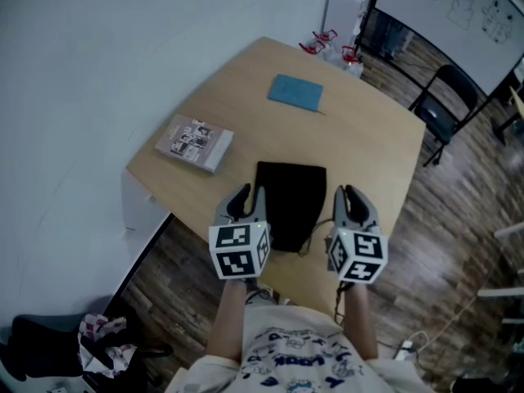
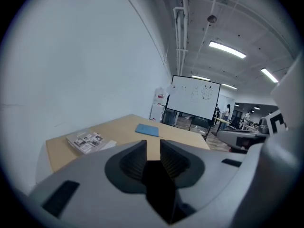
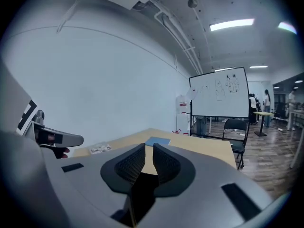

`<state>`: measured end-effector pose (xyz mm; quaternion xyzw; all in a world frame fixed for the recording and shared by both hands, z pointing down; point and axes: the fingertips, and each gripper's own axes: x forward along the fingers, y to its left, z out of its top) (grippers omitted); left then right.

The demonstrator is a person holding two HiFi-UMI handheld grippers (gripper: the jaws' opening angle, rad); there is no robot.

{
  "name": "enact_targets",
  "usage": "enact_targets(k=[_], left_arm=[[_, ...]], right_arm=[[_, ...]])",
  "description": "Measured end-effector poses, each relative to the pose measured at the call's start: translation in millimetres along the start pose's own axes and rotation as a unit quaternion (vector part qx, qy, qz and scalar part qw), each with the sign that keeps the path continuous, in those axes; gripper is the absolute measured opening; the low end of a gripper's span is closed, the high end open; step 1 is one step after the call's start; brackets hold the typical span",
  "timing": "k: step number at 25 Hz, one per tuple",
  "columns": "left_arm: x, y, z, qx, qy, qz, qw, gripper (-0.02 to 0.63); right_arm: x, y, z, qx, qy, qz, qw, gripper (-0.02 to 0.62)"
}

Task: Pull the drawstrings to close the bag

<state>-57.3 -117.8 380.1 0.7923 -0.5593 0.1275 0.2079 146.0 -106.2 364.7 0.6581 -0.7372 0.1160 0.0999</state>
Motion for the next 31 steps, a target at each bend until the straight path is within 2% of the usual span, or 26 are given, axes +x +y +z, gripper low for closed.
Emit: enact_targets(k=[11, 17, 24, 31], left_arm=[[-13.6, -18.5, 29.8, 0.026, -0.056, -0.006, 0.9980, 0.075], [-19.4, -21.8, 37.5, 0.051, -0.081, 0.003, 0.9954, 0.028], [-27.1, -21.4, 45.8, 0.066, -0.108, 0.009, 0.9919, 0.005], [-30.1, -21.7, 48.9, 0.076, -0.113, 0.012, 0.9906, 0.005]], right_arm=[[-8.0, 4.5, 15.6, -0.002, -0.038, 0.000, 0.999, 0.028], [-12.0, 4.6, 23.9, -0.002, -0.058, -0.004, 0.998, 0.023], [-14.4, 5.3, 28.3, -0.006, -0.068, -0.005, 0.998, 0.021], [-14.9, 3.9, 27.5, -0.008, -0.068, -0.011, 0.998, 0.020]])
